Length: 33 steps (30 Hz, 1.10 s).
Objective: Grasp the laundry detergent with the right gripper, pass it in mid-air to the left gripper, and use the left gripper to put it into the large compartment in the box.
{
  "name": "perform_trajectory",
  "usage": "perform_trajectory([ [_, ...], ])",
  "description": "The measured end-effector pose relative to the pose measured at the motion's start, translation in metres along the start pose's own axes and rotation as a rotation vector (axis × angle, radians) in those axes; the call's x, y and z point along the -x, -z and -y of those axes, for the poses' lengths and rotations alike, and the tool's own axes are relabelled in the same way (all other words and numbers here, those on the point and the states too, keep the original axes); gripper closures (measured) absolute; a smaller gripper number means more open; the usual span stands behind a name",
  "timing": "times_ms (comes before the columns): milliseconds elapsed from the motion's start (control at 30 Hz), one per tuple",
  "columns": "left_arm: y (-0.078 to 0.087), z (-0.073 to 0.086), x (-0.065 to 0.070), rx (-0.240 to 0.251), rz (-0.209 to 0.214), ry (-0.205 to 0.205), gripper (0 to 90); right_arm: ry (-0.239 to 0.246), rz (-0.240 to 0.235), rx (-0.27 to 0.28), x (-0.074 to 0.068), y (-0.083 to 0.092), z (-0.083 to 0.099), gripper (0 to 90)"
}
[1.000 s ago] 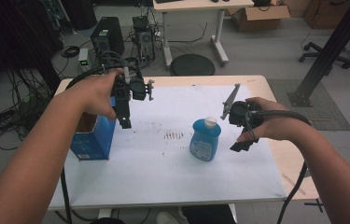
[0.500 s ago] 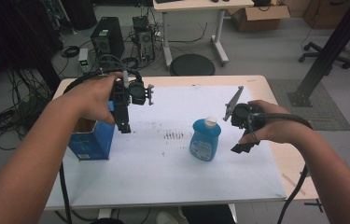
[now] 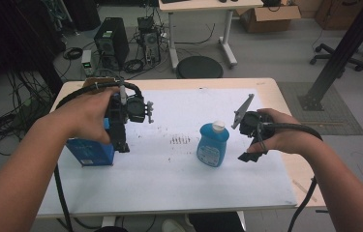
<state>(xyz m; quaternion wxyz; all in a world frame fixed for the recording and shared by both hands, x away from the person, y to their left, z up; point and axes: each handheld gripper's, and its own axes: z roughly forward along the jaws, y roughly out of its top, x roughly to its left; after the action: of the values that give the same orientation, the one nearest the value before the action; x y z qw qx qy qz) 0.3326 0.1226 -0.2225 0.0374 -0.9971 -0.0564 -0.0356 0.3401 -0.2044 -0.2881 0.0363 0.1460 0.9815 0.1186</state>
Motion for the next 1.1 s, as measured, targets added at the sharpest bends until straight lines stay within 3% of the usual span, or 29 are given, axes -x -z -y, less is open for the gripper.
perform_trajectory([
  [267,-0.001,0.003,0.017,0.015,-0.002,-0.016,0.2,-0.013,0.005,0.036,0.000,-0.007,0.006,4.3],
  [1100,-0.018,0.020,0.045,0.012,0.028,-0.011,0.2,-0.073,0.005,0.136,-0.004,-0.027,0.020,4.2],
])
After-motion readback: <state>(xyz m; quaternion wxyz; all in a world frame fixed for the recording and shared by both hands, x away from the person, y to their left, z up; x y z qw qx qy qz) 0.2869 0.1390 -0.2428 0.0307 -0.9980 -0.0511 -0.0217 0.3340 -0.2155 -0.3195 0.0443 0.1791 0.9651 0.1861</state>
